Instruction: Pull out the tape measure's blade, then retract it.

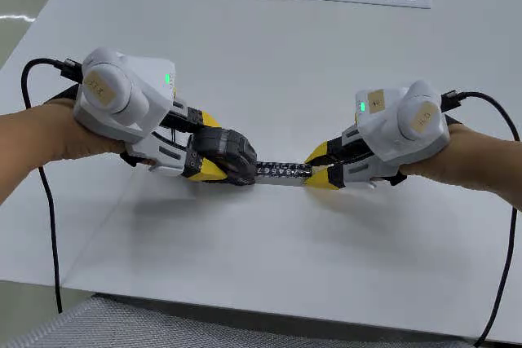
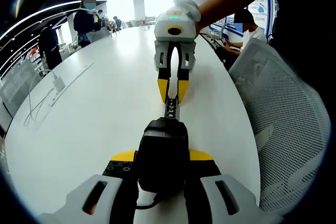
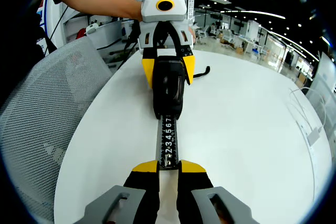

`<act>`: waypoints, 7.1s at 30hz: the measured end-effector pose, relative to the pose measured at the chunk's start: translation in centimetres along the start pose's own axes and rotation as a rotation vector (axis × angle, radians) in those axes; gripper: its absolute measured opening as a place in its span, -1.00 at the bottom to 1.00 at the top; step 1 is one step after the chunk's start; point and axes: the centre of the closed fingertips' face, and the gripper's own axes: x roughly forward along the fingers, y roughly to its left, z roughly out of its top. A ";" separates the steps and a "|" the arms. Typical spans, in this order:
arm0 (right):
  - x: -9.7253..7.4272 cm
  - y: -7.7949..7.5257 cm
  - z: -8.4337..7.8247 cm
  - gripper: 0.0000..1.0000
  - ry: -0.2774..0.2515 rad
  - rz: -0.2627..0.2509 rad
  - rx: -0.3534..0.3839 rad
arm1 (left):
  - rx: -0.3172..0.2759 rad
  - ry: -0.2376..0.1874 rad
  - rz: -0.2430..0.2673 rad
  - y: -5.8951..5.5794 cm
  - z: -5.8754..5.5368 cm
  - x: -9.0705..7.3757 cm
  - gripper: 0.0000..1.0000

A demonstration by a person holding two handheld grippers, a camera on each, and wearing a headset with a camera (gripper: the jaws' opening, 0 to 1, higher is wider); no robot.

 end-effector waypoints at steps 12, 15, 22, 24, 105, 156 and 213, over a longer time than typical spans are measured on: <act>-1.5 0.0 -1.7 -0.86 0.013 -0.013 0.017 | 0.001 -0.003 -0.003 0.0 0.1 0.1 -0.45; -1.8 0.0 -2.0 -0.86 0.016 -0.017 0.022 | 0.000 -0.004 -0.005 0.0 0.1 0.1 -0.45; -2.2 -0.1 -2.7 -0.86 0.021 -0.021 0.027 | 0.001 -0.006 -0.003 0.0 0.1 0.1 -0.45; -2.3 -0.1 -2.8 -0.86 0.023 -0.023 0.029 | -0.001 -0.006 -0.003 0.0 0.1 0.1 -0.45; -11.4 0.1 -12.1 -0.85 0.119 -0.086 0.138 | 0.006 -0.013 -0.005 0.0 0.1 0.1 -0.44; -12.8 -1.0 -11.2 -0.29 0.007 -0.295 0.381 | -0.268 -0.086 0.175 1.0 -0.7 -1.7 0.21; -15.4 8.4 -4.0 0.55 -0.157 -0.640 0.696 | -0.642 -0.127 0.609 -5.7 0.3 -8.5 0.81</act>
